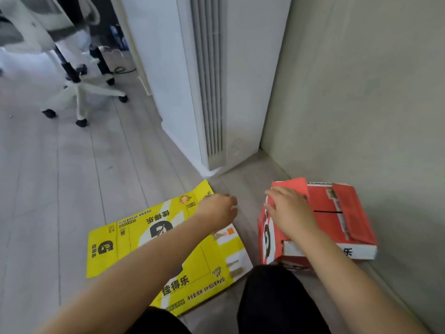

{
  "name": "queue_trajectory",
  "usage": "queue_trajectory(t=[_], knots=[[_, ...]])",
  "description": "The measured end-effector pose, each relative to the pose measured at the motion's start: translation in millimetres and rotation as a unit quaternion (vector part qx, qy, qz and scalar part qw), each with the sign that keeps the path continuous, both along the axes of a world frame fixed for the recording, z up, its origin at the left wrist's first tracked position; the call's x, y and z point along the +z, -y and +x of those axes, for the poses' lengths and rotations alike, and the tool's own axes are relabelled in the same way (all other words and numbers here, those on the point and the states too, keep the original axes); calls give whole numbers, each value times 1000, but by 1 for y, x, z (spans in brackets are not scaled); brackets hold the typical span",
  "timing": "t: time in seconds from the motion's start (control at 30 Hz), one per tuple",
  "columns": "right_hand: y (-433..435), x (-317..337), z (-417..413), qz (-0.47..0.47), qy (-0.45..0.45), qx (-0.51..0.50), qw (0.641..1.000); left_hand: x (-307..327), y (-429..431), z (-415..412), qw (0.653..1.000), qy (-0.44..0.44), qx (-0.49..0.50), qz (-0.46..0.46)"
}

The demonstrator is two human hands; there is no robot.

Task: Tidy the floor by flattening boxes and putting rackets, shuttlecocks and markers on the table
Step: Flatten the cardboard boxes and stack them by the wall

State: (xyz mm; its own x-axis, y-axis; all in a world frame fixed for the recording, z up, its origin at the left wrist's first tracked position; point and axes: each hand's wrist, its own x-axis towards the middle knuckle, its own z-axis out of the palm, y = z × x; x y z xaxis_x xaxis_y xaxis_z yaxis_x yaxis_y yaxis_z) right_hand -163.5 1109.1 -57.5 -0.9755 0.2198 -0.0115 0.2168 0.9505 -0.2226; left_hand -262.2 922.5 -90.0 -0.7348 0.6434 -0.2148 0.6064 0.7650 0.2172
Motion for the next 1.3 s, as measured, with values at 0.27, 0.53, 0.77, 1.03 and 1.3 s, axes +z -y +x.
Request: queue_trajectory(t=[0.27,0.53,0.77,1.03,1.3], knots=[[-36,8,42,-158,-28,-236,958,10,-61,50,995,56,-83,26],[-35,2,29,-308,-84,-270,908,16,-66,77,986,135,-93,13],[-23,79,12,-125,-167,-201,957,44,-74,80,979,129,-75,137],[31,171,-11,-72,-290,-88,950,84,-42,55,959,-52,-9,278],[136,192,-53,-141,-316,89,934,94,68,29,943,-92,135,290]])
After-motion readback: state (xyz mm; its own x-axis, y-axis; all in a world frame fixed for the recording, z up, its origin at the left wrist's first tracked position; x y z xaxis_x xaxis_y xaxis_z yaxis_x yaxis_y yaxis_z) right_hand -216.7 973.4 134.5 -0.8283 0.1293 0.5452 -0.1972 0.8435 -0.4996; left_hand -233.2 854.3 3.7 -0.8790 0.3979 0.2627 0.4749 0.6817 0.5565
